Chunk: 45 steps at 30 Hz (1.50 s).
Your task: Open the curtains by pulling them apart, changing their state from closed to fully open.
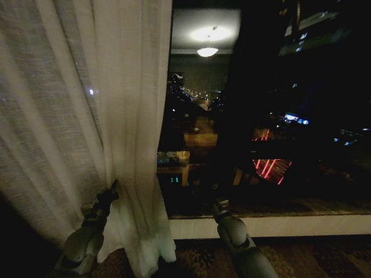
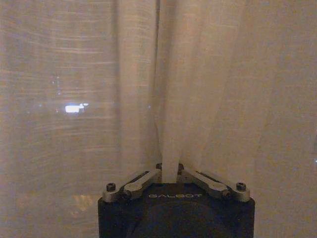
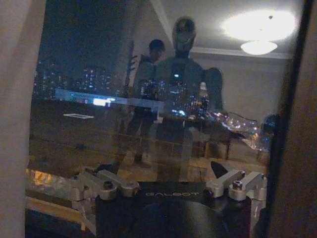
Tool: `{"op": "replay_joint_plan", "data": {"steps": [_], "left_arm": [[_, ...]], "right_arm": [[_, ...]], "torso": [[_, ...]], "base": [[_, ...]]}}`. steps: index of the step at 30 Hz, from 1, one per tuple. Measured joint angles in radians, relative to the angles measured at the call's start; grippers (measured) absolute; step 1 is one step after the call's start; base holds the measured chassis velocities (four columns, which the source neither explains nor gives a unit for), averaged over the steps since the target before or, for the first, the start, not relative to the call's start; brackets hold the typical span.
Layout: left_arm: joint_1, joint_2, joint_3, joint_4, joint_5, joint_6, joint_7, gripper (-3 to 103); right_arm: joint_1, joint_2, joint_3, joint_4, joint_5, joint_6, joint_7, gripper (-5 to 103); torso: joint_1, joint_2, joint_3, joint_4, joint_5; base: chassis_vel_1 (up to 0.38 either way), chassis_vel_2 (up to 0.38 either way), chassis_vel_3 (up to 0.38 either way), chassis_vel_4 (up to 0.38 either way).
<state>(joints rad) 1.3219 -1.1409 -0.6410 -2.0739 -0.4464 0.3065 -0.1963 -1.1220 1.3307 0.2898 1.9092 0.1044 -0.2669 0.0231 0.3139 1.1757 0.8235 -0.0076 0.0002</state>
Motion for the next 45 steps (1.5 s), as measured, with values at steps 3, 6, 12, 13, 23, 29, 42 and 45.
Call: {"op": "replay_joint_plan", "data": {"steps": [3,6,12,13,23,29,42,45], "left_arm": [[0.009,-0.001,-0.005,-0.008,0.001,0.000,0.000,0],[0.015,-0.002,-0.008,-0.014,0.001,-0.001,-0.001,0],[0.019,-0.004,-0.011,-0.021,0.002,-0.001,-0.002,0],[0.019,-0.004,-0.011,-0.021,0.002,-0.001,-0.002,0],[0.025,-0.004,-0.018,-0.021,0.002,-0.003,-0.002,0],[0.026,-0.005,-0.018,-0.021,0.002,-0.003,-0.002,0],[0.037,-0.002,-0.032,-0.027,0.001,-0.004,0.001,0],[0.036,0.004,-0.039,-0.018,-0.003,-0.005,0.003,0]], "right_arm": [[-0.003,-0.001,-0.001,0.003,0.000,0.000,0.000,100],[-0.003,-0.003,-0.002,0.005,0.001,0.000,-0.001,100],[-0.003,-0.005,-0.004,0.007,0.002,0.000,-0.002,100],[-0.003,-0.005,-0.004,0.007,0.002,0.000,-0.002,100],[0.001,0.000,-0.007,0.005,0.002,0.001,-0.003,100],[0.000,0.002,-0.007,0.004,0.005,0.004,-0.001,100],[-0.005,0.007,-0.008,0.004,0.029,0.024,0.001,100],[-0.007,0.009,-0.013,0.003,0.028,0.025,0.001,100]], "torso": [[0.000,0.000,0.000,0.0000,0.0000],[0.000,0.000,0.000,-0.0001,0.0000],[0.000,0.000,0.000,-0.0001,0.0000],[0.000,0.000,0.000,-0.0001,0.0000],[0.000,0.000,0.000,0.0000,0.0000],[0.000,0.000,0.000,0.0000,0.0000],[0.000,0.000,0.000,-0.0004,0.0002],[0.000,0.000,0.000,-0.0003,0.0002]], "base": [[0.106,0.131,-0.122,-0.126],[0.121,0.110,-0.115,-0.113],[0.114,0.095,-0.113,-0.094],[0.118,0.100,-0.121,-0.121],[0.124,0.117,-0.131,-0.130],[0.111,0.114,-0.131,-0.114],[0.020,0.018,-0.022,-0.024],[0.000,0.000,0.000,0.000]]}}
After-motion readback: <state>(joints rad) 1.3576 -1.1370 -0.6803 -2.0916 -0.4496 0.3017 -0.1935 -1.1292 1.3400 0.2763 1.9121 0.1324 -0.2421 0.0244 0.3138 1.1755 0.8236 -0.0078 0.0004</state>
